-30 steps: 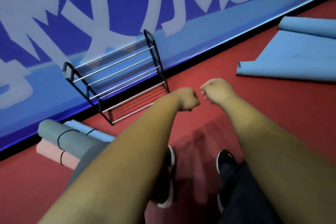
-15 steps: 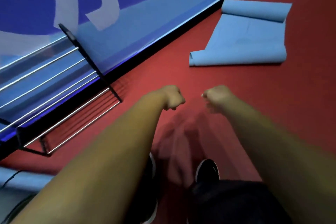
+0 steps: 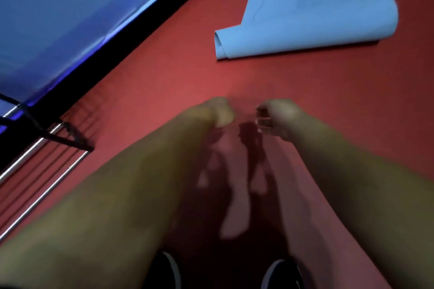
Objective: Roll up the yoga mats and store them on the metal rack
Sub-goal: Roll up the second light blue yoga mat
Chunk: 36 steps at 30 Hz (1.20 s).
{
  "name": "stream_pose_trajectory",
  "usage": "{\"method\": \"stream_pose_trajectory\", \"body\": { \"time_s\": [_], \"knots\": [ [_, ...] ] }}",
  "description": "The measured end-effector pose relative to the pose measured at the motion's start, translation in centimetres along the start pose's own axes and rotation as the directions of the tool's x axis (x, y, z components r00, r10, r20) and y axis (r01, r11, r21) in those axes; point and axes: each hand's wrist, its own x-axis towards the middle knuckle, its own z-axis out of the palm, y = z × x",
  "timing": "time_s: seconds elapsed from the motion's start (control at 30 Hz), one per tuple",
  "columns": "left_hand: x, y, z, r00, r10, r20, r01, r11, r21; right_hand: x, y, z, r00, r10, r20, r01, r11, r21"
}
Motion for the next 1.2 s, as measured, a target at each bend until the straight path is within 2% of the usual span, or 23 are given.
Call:
{"method": "stream_pose_trajectory", "body": {
  "time_s": [0.1,0.3,0.4,0.5,0.57,0.6,0.67,0.73,0.83,0.93,1.1,1.2],
  "knots": [
    [3.7,0.3,-1.1,1.000,0.023,-0.005,-0.023,0.998,-0.061,3.4,-1.7,0.2,0.999,0.033,0.011,-0.034,0.997,0.062],
    [10.9,1.9,-4.4,0.994,0.035,-0.099,-0.035,0.999,0.001,9.0,-4.5,0.8,0.999,0.032,-0.011,-0.031,0.997,0.071],
    [16.2,0.6,-5.4,0.972,-0.050,-0.230,0.004,0.980,-0.197,11.9,-4.9,1.4,1.000,-0.013,-0.013,0.013,1.000,0.000],
    [21.1,-0.8,-6.3,0.950,-0.142,-0.277,0.030,0.927,-0.373,14.0,-5.5,1.6,0.995,-0.090,-0.047,0.087,0.994,-0.066],
    [23.4,-1.4,-6.9,0.936,-0.183,-0.300,0.019,0.878,-0.478,14.8,-5.5,1.6,0.989,-0.143,-0.047,0.133,0.976,-0.175],
    [24.9,-1.7,-7.0,0.932,-0.192,-0.307,0.008,0.858,-0.514,14.9,-4.8,1.4,0.990,-0.139,-0.016,0.128,0.945,-0.300],
    [27.1,-1.8,-7.1,0.932,-0.198,-0.304,-0.011,0.822,-0.570,14.1,-2.8,1.6,0.993,-0.036,0.113,0.096,0.806,-0.584],
    [28.0,-1.5,-6.8,0.939,-0.192,-0.285,-0.029,0.782,-0.623,12.5,-0.9,2.3,0.979,0.077,0.187,0.082,0.696,-0.714],
    [27.1,0.2,-6.4,0.943,-0.150,-0.298,-0.083,0.761,-0.644,10.8,-0.1,3.7,0.991,0.011,0.130,0.099,0.585,-0.805],
    [28.3,0.6,-6.0,0.916,-0.134,-0.377,-0.138,0.779,-0.611,11.6,-0.2,4.3,0.997,-0.014,0.082,0.076,0.557,-0.827],
    [29.3,-0.3,-5.0,0.883,-0.137,-0.448,-0.135,0.841,-0.524,14.3,2.2,3.9,0.998,-0.051,0.033,0.057,0.592,-0.804],
    [28.3,-0.9,-4.6,0.922,-0.118,-0.369,-0.096,0.853,-0.513,15.0,3.0,3.2,0.999,-0.041,0.036,0.054,0.624,-0.779]
  ]
}}
